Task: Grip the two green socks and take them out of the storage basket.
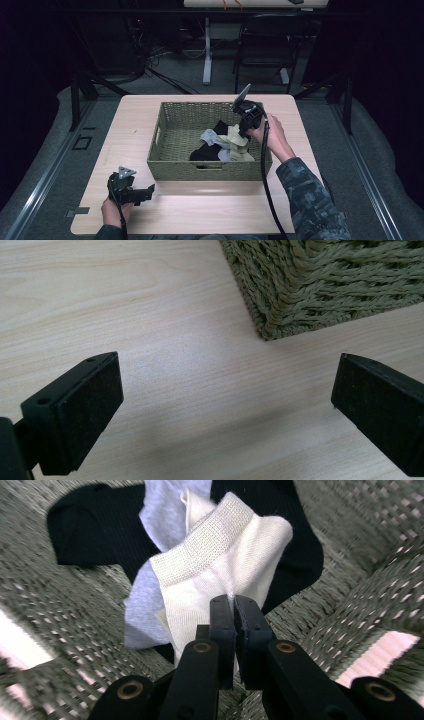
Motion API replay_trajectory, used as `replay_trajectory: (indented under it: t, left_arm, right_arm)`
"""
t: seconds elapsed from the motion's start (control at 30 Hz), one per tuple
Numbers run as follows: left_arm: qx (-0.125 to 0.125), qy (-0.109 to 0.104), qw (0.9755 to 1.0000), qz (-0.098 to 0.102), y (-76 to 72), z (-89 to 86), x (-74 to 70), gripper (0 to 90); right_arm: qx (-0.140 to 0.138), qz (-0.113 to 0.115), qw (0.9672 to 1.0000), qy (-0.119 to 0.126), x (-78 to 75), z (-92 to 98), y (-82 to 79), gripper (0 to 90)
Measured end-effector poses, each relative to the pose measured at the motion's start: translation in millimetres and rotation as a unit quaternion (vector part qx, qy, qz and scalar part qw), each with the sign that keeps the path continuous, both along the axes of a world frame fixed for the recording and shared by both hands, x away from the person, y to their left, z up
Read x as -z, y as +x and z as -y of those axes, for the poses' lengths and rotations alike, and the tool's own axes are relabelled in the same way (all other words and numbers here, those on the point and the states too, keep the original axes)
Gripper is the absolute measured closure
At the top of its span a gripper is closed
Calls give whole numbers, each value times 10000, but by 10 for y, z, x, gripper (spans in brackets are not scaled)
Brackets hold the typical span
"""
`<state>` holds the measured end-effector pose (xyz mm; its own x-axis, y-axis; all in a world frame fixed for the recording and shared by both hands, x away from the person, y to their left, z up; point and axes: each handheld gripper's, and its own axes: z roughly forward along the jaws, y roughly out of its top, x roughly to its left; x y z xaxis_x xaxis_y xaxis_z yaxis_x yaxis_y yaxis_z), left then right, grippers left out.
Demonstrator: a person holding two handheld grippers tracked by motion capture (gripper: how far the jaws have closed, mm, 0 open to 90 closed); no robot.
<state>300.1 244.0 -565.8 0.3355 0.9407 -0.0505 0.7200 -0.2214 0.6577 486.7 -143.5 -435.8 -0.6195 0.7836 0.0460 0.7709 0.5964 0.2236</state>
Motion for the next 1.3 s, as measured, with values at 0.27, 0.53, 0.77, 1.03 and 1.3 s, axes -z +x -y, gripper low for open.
replay_trajectory:
  t: [0.27,0.53,0.77,1.03,1.3]
  left_arm:
    - [3,-10,10000,2,1,1,3,1]
    - [6,-9,10000,-3,-1,-1,0,1]
    - [4,3,10000,6,1,5,1,1]
    - [3,2,10000,2,3,5,2,1]
    - [5,-4,10000,4,3,7,1,1]
  right_arm:
    - [-88,217,9997,-26,-293,-13,-33,873]
    - [-135,314,9994,77,-540,3,-59,873]
    - [-141,359,9992,128,-669,31,-71,874]
    - [-138,439,9988,171,-819,61,-88,875]
    - [-104,535,9983,186,-958,112,-91,875]
